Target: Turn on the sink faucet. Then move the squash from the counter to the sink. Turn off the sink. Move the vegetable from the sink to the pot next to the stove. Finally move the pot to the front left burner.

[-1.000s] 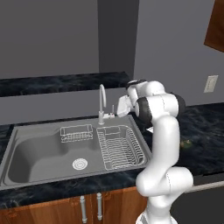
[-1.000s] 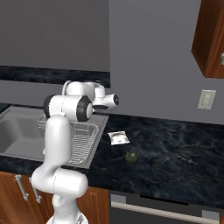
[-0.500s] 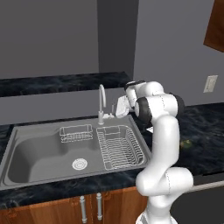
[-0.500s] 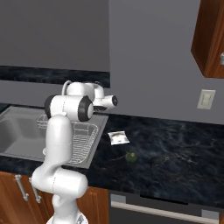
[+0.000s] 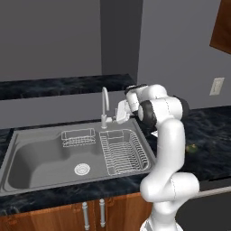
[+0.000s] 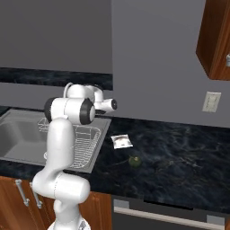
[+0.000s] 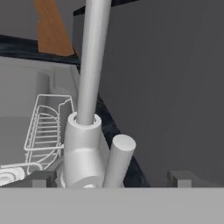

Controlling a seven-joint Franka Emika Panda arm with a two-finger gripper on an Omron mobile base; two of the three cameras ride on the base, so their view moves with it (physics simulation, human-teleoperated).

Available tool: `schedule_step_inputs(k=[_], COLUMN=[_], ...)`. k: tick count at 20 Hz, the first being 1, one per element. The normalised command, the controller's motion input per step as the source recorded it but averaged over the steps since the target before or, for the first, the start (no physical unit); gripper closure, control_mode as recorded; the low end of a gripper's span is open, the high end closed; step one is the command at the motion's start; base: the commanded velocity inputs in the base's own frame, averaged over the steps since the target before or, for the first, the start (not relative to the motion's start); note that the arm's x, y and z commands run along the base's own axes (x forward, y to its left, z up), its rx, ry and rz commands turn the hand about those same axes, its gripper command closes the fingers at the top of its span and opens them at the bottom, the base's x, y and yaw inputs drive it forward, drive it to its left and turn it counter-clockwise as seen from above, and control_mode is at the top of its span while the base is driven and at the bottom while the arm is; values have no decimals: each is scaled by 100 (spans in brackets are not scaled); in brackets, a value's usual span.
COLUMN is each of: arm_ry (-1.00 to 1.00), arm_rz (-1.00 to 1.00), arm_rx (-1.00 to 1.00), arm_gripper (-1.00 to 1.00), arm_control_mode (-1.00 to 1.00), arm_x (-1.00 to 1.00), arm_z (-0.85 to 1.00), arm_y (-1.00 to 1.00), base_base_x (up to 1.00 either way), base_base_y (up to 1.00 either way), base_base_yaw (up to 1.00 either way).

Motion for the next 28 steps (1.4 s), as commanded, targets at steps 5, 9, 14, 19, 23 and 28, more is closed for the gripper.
schedule_step_inputs(k=[5,9,14,19,23,28], arm_ry=[-1,0,0,0,0,0], arm_rz=[5,0,0,-1,-7,-17], arm_rx=[0,0,0,0,0,0], arm_gripper=[-100,-100,100,100,100,100], arm_control_mode=[-100,-100,-100,-100,-100,-100], arm_x=[-5,0,5,6,0,0], arm_z=[0,0,-3,0,0,-4], arm_y=[22,33,49,42,42,37], base_base_x=[0,0,0,0,0,0], base_base_y=[0,0,0,0,0,0], base_base_yaw=[0,0,0,0,0,0])
